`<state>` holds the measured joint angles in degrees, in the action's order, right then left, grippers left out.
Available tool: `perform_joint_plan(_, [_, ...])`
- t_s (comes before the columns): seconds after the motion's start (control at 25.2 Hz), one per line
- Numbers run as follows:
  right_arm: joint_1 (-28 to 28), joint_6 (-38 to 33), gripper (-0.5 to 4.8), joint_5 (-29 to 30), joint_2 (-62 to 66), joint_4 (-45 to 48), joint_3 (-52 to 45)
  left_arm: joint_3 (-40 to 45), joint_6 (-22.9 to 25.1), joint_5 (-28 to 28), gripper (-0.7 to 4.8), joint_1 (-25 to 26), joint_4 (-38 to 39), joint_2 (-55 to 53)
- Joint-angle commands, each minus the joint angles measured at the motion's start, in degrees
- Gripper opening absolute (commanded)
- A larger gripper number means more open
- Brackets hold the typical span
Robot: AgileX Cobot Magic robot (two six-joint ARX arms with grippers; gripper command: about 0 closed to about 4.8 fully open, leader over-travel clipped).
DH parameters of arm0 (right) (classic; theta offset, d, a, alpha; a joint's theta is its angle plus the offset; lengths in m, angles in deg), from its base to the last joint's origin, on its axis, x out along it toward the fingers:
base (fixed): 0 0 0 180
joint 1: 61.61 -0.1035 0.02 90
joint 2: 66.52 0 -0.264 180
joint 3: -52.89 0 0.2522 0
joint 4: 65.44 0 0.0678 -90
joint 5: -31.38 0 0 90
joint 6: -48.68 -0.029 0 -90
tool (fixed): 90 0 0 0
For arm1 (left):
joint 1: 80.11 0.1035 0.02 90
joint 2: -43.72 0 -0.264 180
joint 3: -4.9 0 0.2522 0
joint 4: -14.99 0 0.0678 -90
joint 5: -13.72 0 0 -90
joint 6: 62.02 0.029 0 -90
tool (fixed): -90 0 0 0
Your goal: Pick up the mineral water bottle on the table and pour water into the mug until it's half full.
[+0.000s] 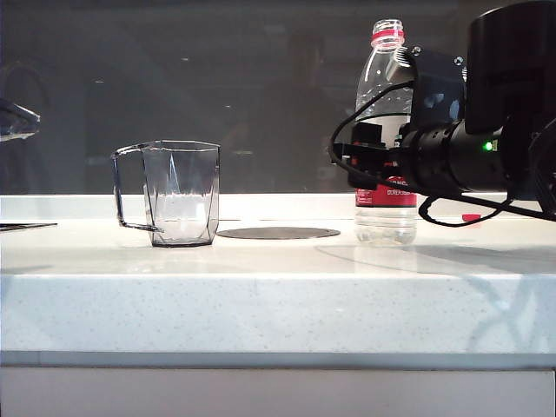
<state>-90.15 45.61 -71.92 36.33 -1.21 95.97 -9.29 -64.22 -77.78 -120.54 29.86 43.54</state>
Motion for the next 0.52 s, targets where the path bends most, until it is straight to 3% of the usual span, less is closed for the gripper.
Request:
perform_joint_plan(0.04, [0.00,-0.11,2.42,-0.04,-0.24,0.68,0.15,-0.15,0.11,0.22,-0.04,0.00,-0.68,-0.02])
perform_joint_plan(0.24, [-0.04,1.40,2.42,-0.04,-0.42,0.74,0.15,-0.15,0.09,0.28,-0.04,1.31,-0.68,-0.02])
perform_joint_plan(0.52, [-0.59,8.70,2.42,2.01,-4.39,-1.01,0.24,-0.15,0.11,0.22,-0.04,6.99,-0.68,-0.02])
